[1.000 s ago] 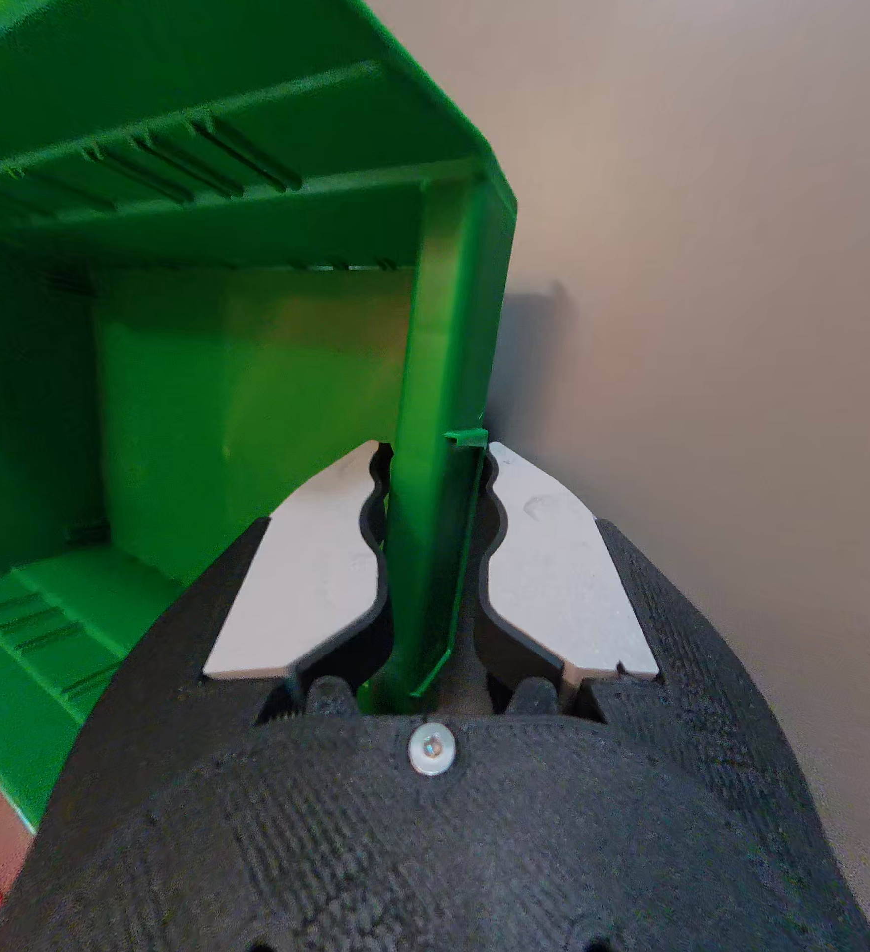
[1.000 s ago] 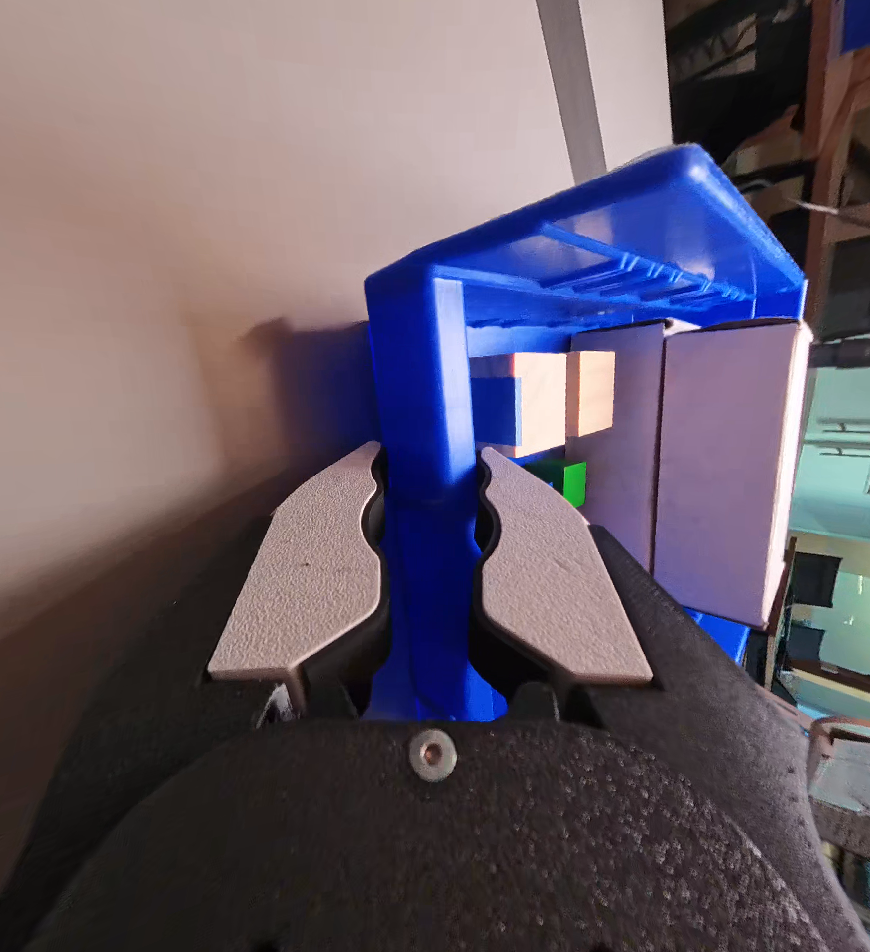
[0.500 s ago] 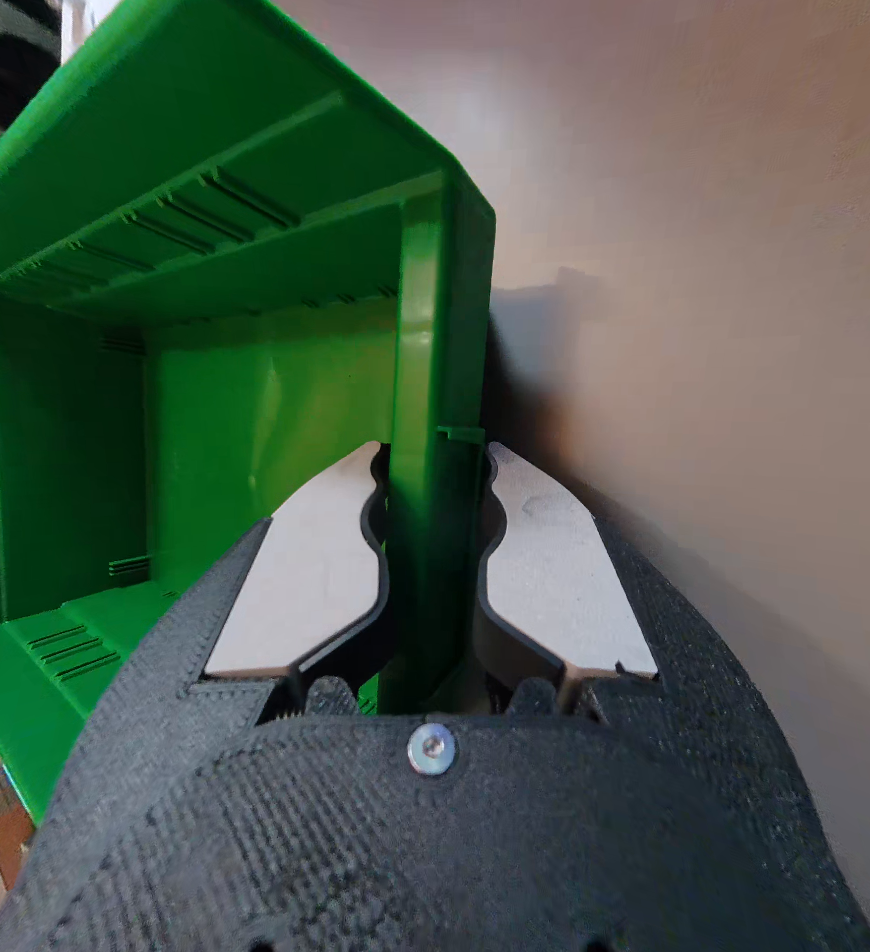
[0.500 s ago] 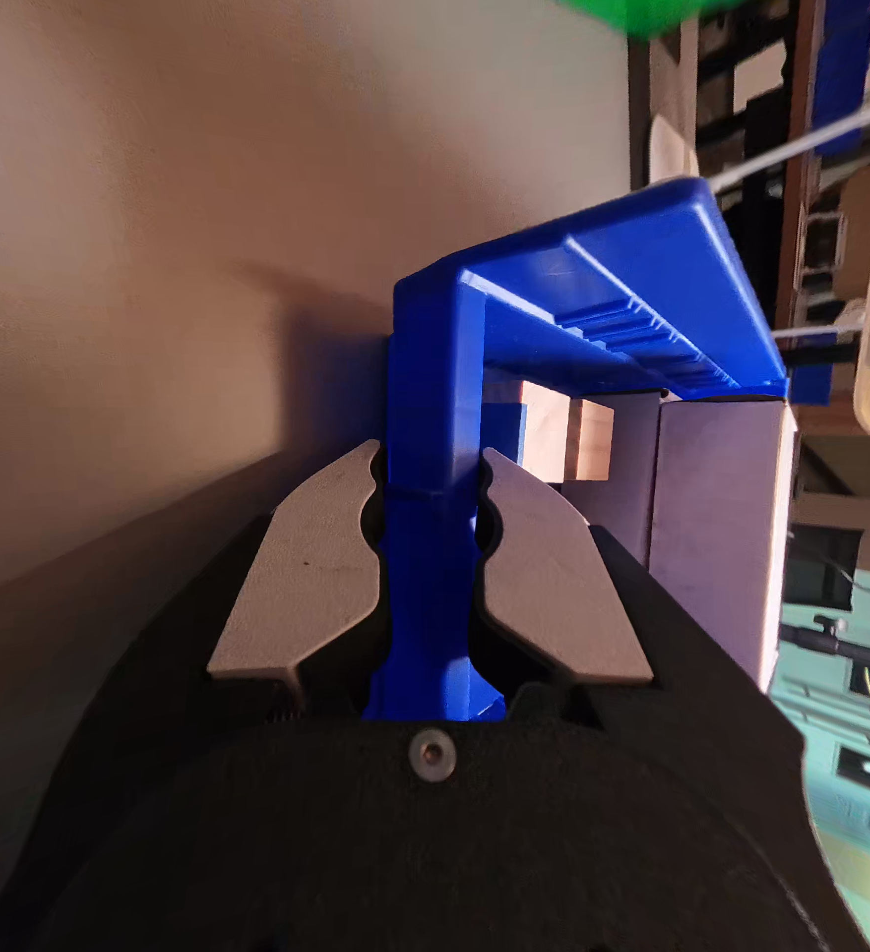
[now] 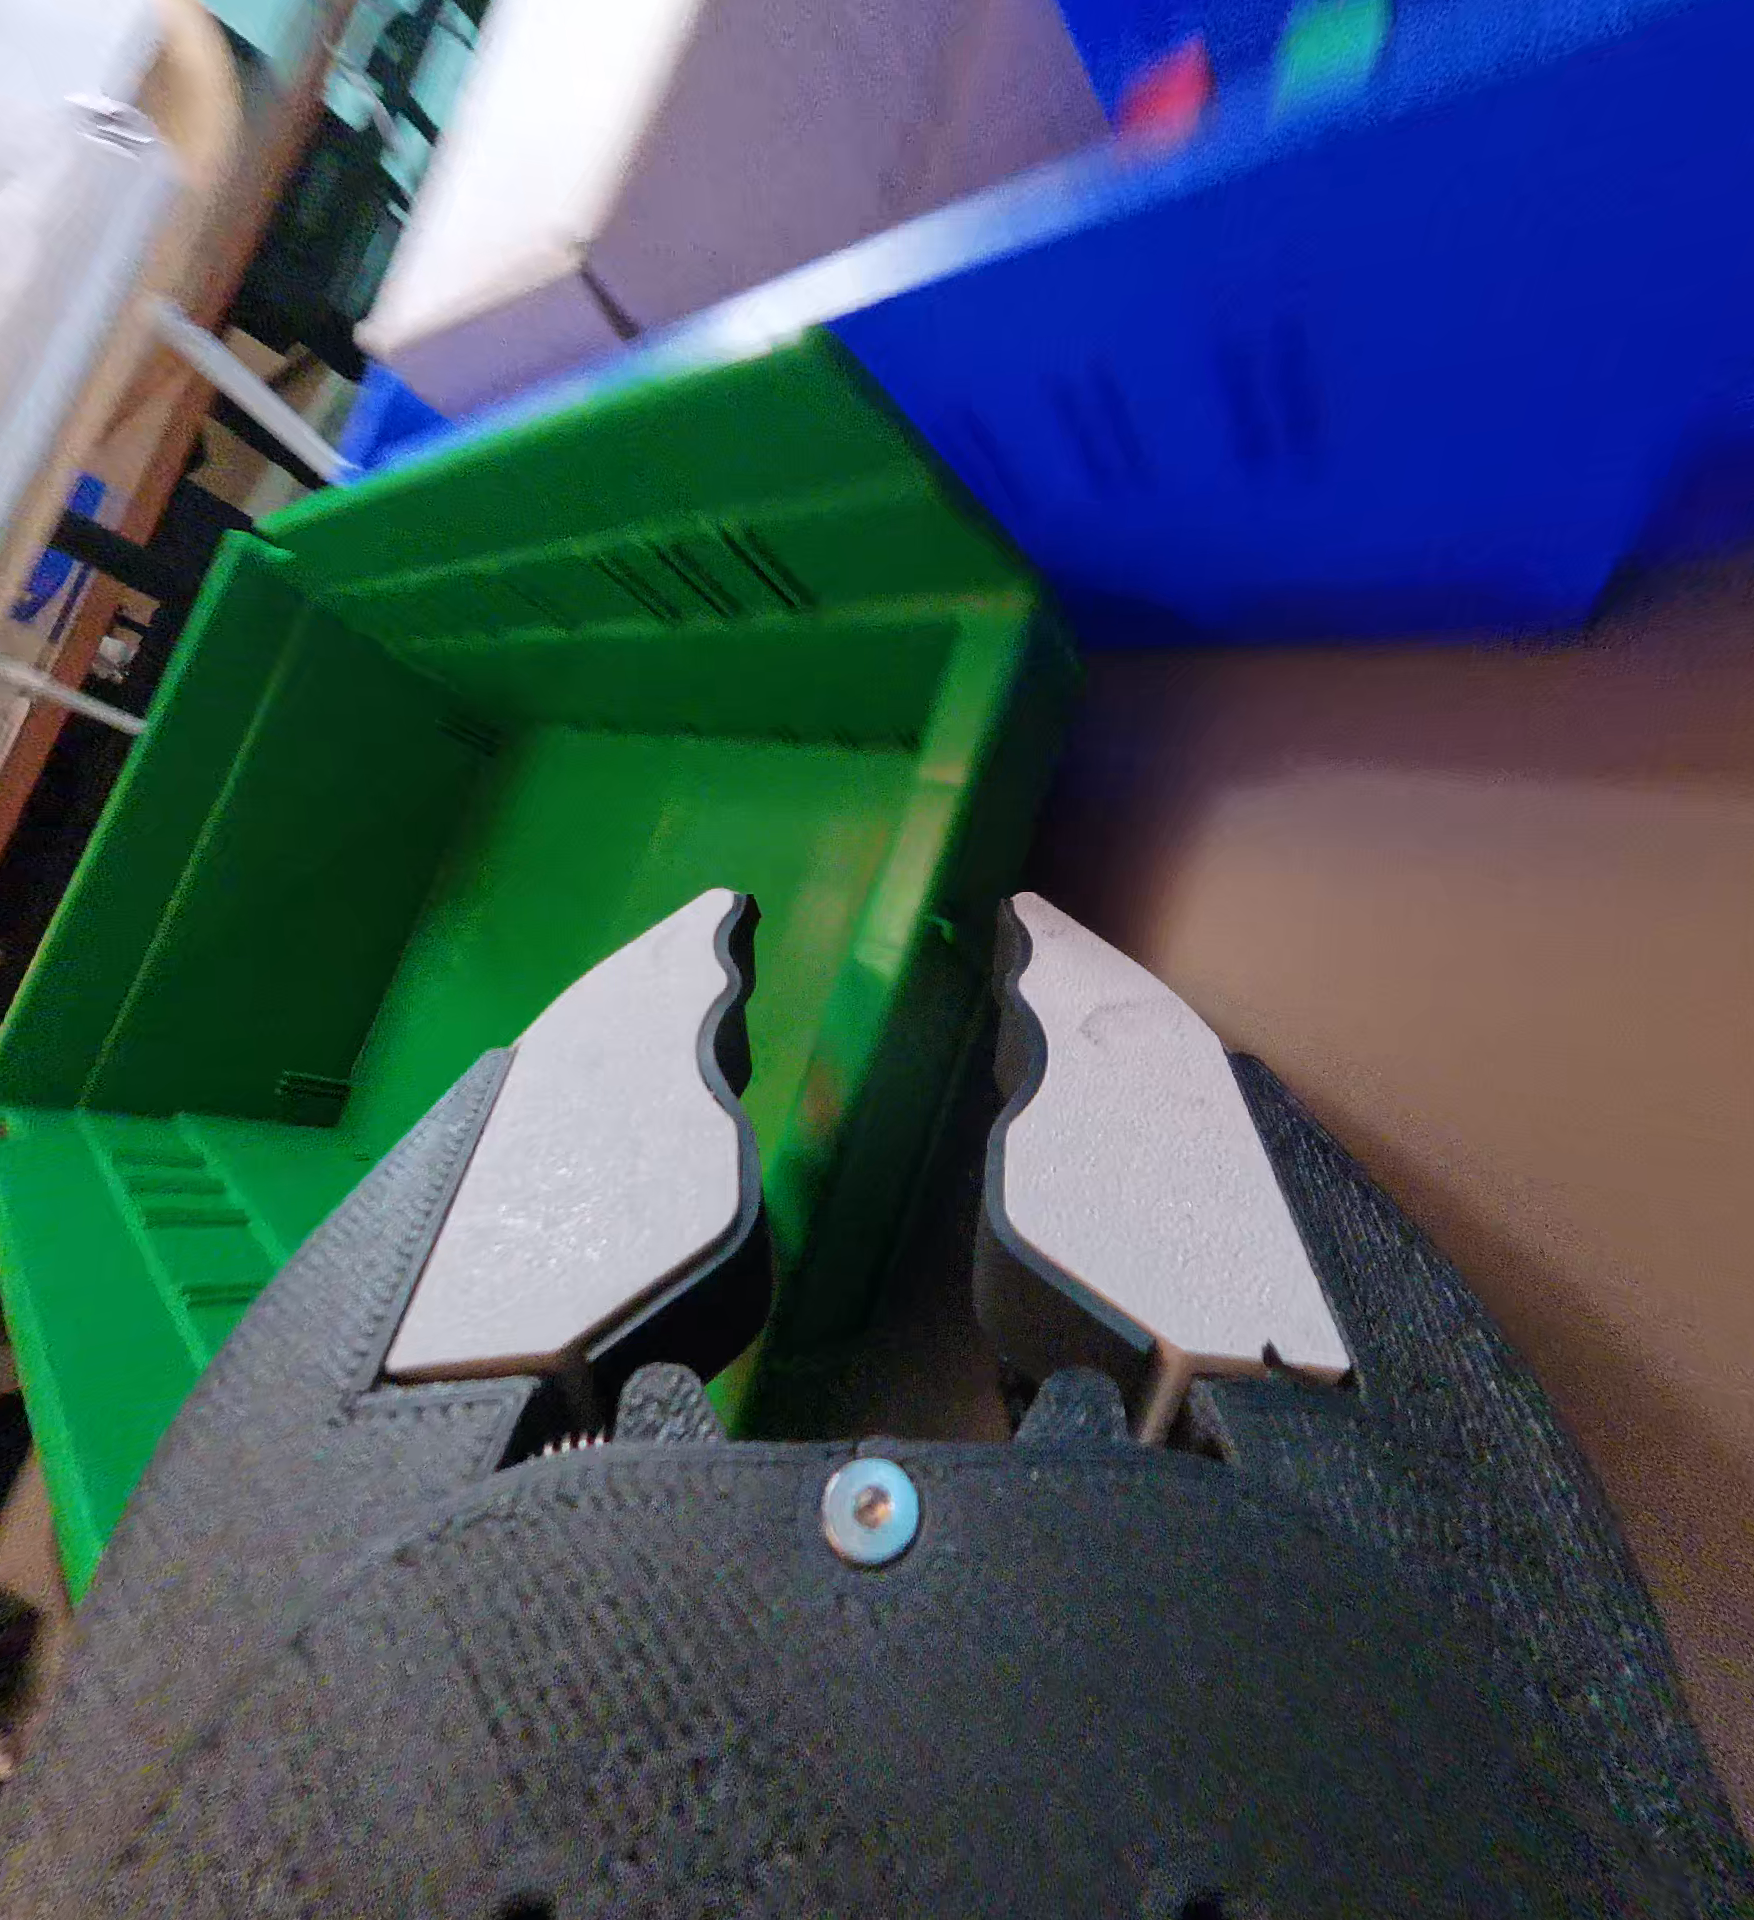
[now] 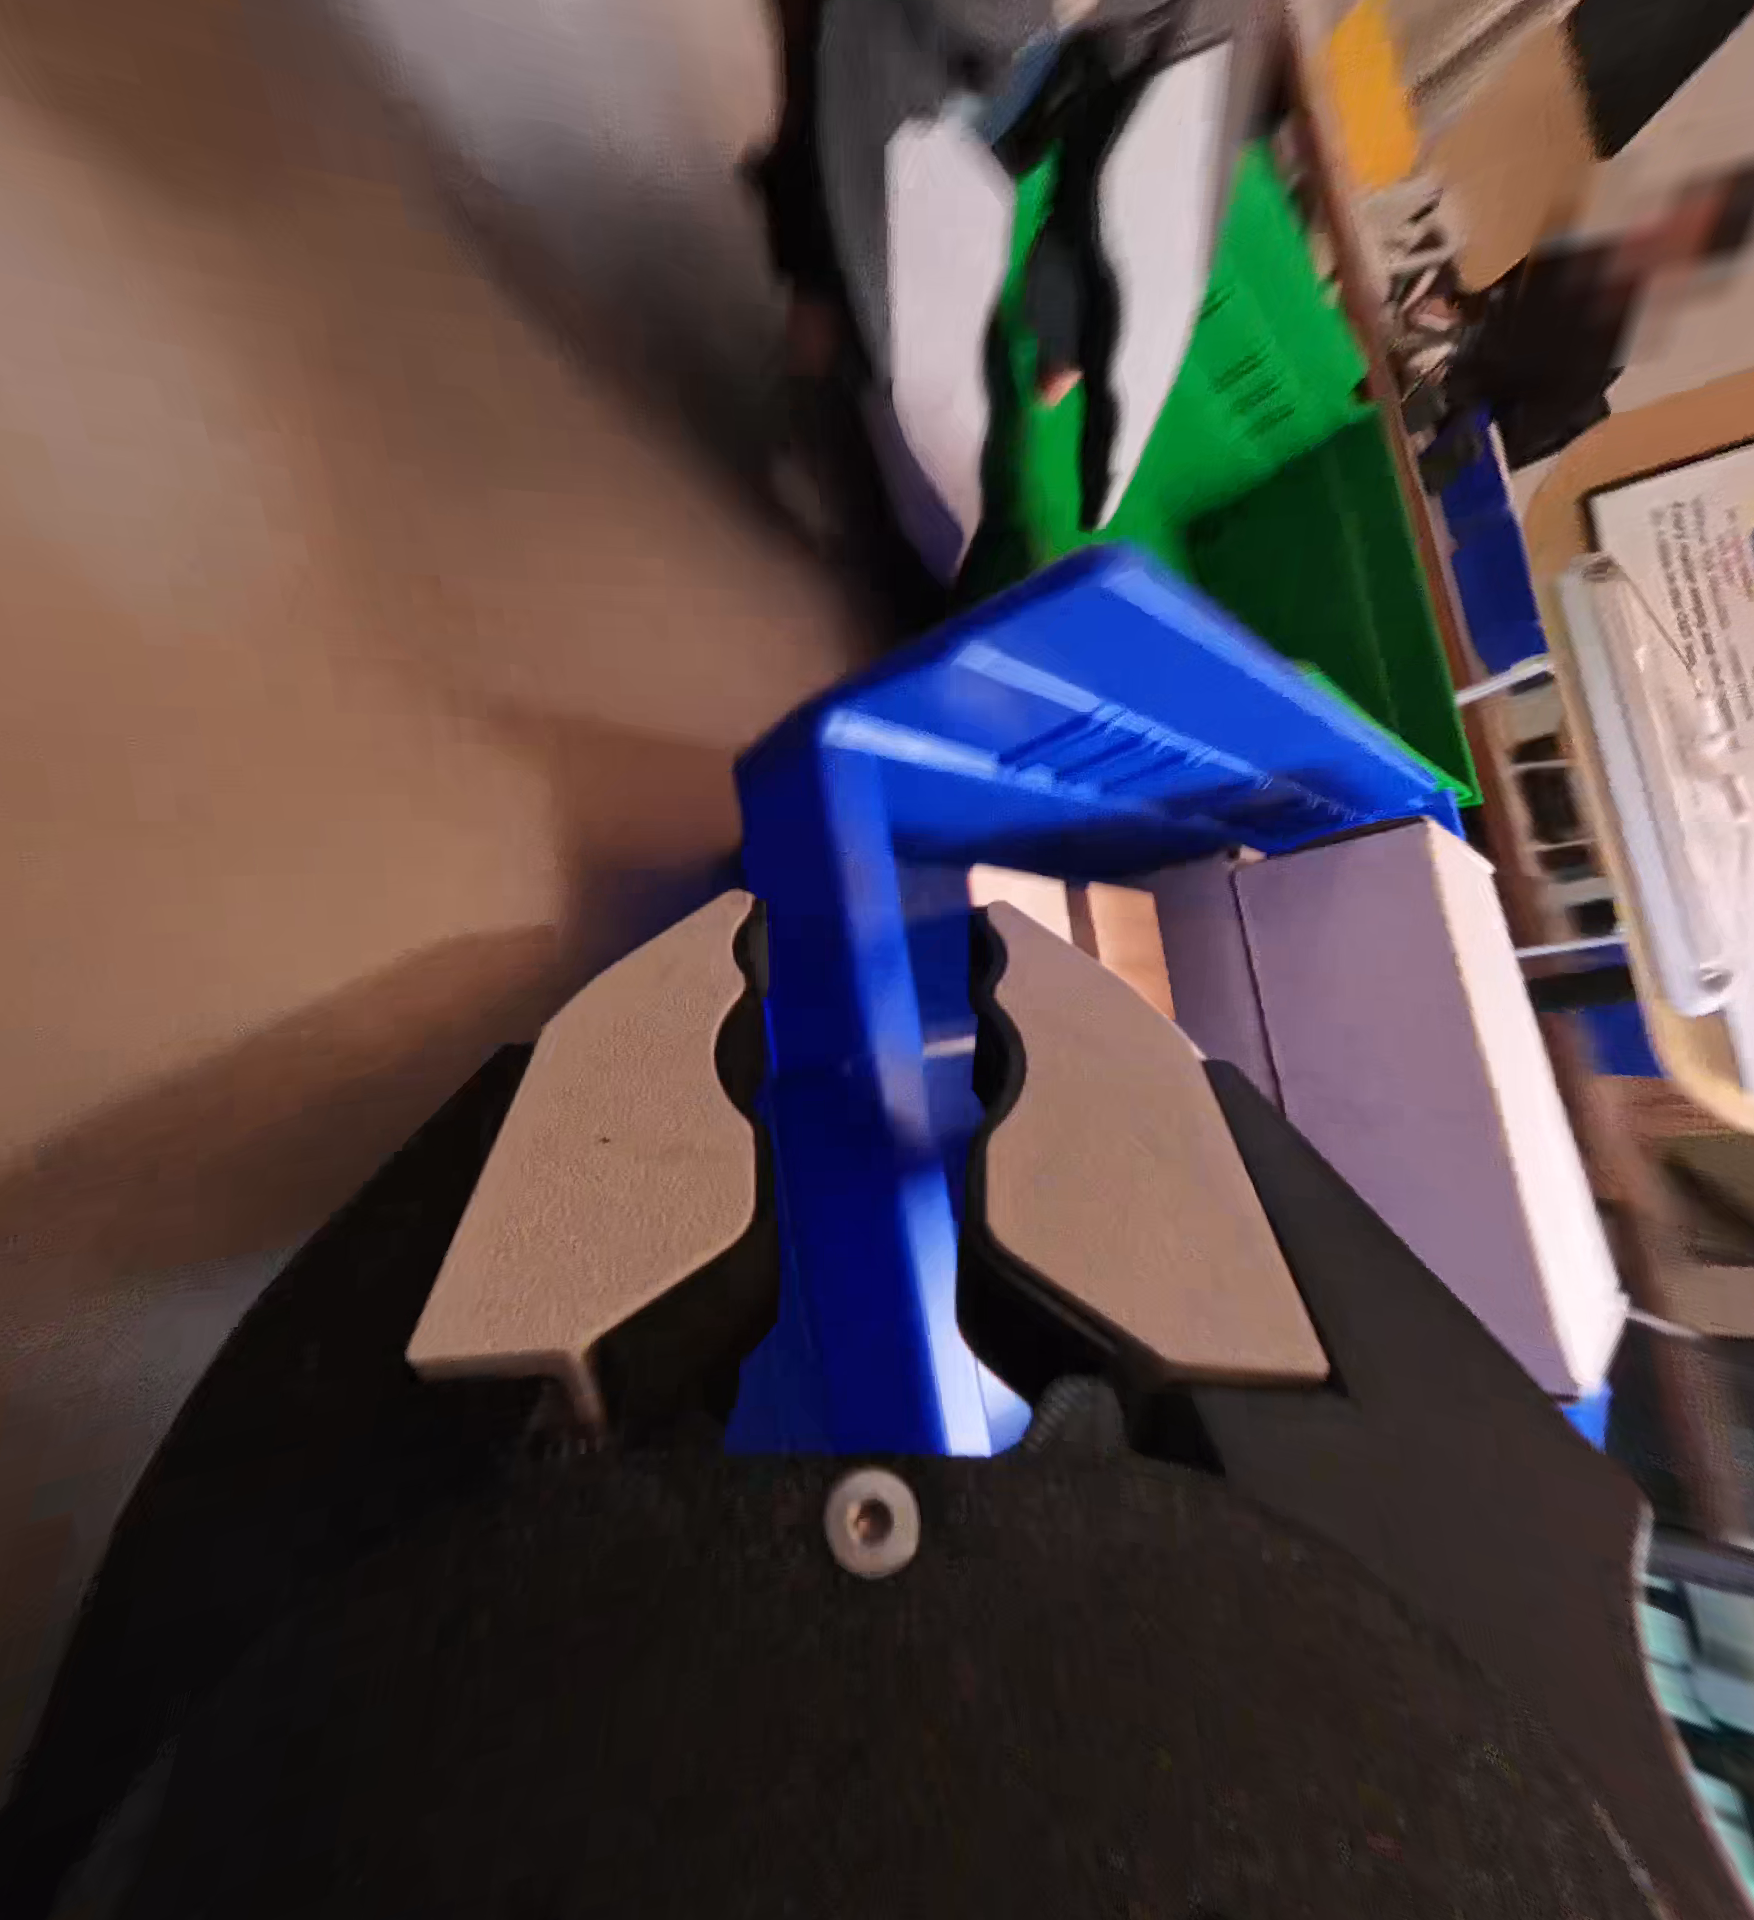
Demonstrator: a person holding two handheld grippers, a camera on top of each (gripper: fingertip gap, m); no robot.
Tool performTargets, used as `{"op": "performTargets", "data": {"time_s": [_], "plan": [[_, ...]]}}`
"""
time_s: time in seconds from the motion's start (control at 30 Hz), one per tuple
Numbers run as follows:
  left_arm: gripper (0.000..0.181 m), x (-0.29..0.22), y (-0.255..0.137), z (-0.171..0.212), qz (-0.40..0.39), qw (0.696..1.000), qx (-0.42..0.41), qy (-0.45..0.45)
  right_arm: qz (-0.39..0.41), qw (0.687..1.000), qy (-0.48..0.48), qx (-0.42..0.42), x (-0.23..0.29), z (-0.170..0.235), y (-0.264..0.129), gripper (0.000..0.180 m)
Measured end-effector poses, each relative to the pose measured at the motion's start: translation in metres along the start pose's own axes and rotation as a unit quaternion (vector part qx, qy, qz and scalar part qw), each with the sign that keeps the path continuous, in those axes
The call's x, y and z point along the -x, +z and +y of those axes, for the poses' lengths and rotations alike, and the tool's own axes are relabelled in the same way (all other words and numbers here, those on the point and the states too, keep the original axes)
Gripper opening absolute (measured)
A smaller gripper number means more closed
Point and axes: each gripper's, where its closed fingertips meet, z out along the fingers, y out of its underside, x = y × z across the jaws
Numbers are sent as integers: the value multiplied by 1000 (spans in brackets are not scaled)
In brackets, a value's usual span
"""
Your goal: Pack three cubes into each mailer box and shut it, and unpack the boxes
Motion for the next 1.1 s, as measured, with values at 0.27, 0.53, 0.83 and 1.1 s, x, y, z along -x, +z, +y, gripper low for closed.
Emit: {"op": "performTargets", "data": {"time_s": [0.27, 0.53, 0.83, 1.1], "plan": [[60, -6, -60, -80, -7, 945, -188, -267, 271, 925, 258, -70, -136, 28, -93, 56], [72, -55, -23, -95, -1, 929, -134, -346, 223, 861, 457, 31, -92, 109, -95, 70], [43, -58, 17, -92, -59, 903, -94, -416, 168, 838, 516, 61, -75, 126, -67, 45], [24, -46, 23, -102, -89, 898, -94, -420, 226, 830, 500, 100, -86, 140, -89, 14]]}}
